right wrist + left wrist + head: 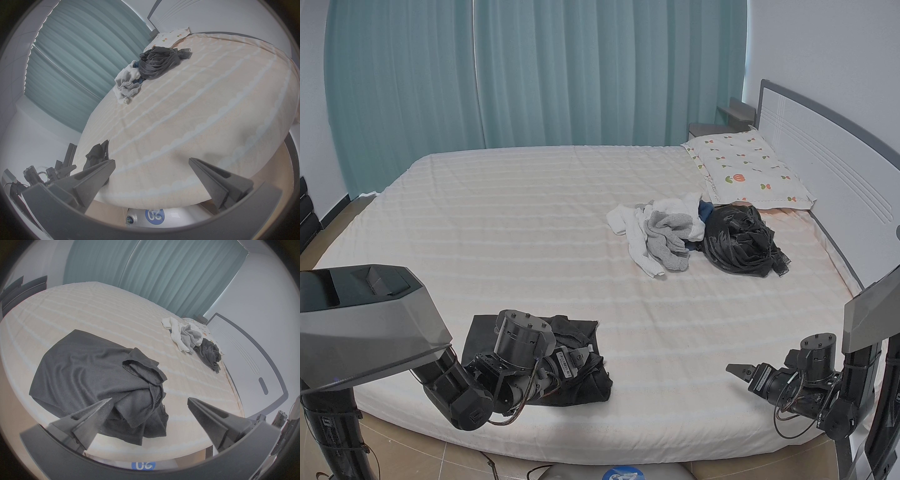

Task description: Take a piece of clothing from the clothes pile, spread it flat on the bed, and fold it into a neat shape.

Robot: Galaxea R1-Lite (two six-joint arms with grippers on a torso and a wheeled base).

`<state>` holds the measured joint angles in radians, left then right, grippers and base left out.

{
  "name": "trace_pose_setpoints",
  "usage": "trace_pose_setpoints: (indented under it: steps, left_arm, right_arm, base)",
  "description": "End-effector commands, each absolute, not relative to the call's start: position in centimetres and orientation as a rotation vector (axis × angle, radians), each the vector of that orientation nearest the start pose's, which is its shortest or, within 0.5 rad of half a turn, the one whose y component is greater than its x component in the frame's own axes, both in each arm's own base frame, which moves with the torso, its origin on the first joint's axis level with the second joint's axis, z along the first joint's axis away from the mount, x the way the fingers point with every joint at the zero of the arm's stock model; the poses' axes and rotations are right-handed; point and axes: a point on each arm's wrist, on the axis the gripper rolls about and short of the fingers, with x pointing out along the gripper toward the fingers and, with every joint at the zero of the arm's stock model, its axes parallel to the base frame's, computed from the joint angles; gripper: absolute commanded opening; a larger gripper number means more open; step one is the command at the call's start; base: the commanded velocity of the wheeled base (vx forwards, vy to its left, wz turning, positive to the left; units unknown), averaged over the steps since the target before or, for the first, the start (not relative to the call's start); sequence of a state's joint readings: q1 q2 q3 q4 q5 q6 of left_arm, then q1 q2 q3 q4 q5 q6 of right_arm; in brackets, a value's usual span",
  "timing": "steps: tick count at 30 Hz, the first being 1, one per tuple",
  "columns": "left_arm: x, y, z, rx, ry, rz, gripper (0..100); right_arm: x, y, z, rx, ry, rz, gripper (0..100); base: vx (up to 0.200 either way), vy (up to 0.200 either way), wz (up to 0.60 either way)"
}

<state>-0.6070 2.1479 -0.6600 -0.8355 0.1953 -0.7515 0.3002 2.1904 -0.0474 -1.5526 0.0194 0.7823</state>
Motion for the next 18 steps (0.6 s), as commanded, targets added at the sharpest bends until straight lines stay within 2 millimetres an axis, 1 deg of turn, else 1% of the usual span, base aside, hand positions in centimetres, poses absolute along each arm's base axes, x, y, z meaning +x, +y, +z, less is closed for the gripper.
trace_pose_setpoints:
  steps: [1,4,5,12,18]
  left_arm:
    - [27.5,-18.5,1.8,-0.442,0.717,-0.123,100]
    - [27.3,-18.3,1.7,-0.435,0.711,-0.105,100]
    - [27.2,-18.2,1.7,-0.435,0.712,-0.105,100]
    - [27.5,-16.1,1.8,-0.465,0.713,-0.047,100]
    - [26.8,-14.6,1.8,-0.516,0.736,-0.001,100]
  right_arm:
    - [22.2,7.2,-0.3,0.667,0.667,0.081,100]
    - [22.2,7.4,-0.4,0.664,0.672,0.086,100]
    - [22.2,7.4,-0.4,0.664,0.672,0.086,100]
    - [22.2,7.7,-0.4,0.656,0.671,0.096,100]
    - [22.4,8.2,-0.3,0.65,0.656,0.106,100]
  base:
    - [0.0,0.0,0.0]
    - [0.0,0.0,0.0]
    - [0.0,0.2,0.0]
    - [0.0,0.2,0.0]
    - [0.0,0.2,0.0]
